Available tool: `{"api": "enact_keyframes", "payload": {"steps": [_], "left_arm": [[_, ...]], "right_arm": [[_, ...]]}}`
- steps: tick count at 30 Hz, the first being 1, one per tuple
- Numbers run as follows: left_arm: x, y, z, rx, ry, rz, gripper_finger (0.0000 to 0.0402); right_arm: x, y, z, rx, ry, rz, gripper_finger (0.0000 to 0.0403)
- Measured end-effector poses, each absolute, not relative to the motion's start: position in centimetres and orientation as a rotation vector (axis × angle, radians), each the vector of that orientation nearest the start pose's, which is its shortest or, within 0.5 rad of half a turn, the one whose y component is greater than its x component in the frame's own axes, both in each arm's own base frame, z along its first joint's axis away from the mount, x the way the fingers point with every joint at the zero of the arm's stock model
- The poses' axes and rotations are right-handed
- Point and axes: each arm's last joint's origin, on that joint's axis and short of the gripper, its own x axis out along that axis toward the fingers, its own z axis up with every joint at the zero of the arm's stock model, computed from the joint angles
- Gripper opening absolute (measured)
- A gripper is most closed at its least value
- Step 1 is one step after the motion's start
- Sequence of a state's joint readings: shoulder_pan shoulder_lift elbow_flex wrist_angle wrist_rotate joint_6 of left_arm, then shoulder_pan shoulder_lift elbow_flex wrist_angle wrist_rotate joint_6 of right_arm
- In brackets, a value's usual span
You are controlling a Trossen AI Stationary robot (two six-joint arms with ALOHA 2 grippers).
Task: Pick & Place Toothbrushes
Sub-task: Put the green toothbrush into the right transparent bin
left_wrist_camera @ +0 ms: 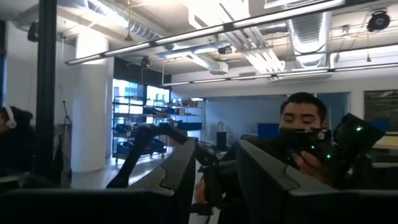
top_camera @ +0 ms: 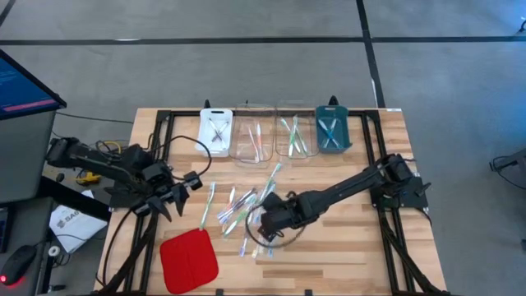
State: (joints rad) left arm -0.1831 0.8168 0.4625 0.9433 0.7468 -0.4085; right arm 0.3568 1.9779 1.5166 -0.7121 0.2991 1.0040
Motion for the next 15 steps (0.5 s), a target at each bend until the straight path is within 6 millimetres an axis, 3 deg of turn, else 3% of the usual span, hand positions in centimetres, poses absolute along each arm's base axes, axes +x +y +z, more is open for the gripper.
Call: {"api": "enact_keyframes", "payload": {"steps": [5,15], "left_arm": [[15.4,-5.1,31.9,-0.188,-0.413,-1.018,0.0108],[15.3,-5.0,32.1,-0.167,-0.435,-1.009,0.0108]], "right_arm": [[37.9,13.4,17.5,0.539,1.132,-0.611,0.0120],[38.4,13.1,17.4,0.540,1.102,-0.612,0.0120]]}}
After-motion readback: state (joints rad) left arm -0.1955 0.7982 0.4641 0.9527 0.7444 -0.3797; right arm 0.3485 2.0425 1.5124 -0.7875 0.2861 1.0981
